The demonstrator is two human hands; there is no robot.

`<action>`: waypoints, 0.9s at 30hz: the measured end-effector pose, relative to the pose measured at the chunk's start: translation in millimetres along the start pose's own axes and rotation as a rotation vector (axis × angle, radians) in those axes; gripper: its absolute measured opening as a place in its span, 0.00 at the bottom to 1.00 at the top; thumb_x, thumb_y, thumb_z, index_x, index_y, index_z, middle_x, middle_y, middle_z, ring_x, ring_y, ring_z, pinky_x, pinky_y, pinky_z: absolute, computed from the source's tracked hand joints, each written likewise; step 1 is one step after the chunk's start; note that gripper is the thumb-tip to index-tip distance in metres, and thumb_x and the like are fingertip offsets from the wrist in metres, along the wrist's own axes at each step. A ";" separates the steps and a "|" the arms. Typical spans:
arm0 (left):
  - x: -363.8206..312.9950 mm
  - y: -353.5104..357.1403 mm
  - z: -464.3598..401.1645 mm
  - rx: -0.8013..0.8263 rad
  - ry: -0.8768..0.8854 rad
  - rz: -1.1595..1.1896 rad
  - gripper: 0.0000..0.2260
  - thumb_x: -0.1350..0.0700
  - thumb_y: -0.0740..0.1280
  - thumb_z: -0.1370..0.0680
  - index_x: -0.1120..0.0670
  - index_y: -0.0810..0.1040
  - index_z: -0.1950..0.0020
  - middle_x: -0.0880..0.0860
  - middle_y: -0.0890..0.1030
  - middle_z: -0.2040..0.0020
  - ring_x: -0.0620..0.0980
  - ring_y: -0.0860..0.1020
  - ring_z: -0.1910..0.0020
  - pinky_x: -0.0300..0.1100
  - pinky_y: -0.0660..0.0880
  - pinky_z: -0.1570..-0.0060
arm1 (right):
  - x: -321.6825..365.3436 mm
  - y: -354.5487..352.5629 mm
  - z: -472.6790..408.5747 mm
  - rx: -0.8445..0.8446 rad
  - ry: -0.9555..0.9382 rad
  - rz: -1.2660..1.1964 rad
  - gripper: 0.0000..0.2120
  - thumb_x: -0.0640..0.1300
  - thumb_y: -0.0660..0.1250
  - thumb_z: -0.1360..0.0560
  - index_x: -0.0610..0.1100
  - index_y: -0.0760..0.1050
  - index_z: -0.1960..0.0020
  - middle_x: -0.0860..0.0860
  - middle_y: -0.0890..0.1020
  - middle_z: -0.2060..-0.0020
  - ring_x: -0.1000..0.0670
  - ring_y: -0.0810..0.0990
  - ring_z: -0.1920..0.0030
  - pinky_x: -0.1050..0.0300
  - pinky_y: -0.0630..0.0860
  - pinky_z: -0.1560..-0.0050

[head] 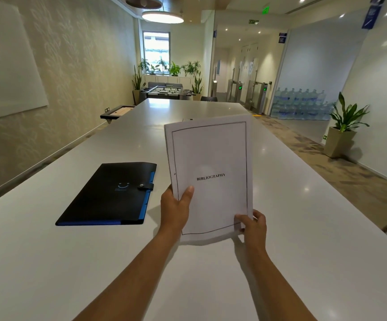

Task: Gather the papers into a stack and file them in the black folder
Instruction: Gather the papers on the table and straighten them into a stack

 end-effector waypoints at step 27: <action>9.6 -48.4 -31.0 -0.268 0.087 -0.161 0.35 0.48 0.75 0.31 0.47 0.61 0.29 0.50 0.64 0.31 0.46 0.67 0.37 0.42 0.71 0.45 | 51.0 -17.4 -13.9 0.108 -0.138 0.105 0.17 0.27 0.67 0.29 0.42 0.76 0.43 0.48 0.85 0.55 0.49 0.84 0.55 0.61 0.81 0.59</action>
Point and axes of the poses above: each hand's wrist, its own z-axis away from the middle knuckle, its own y-axis out of the palm, x = y × z, the point moved 1 cm from there along -z, towards the middle knuckle
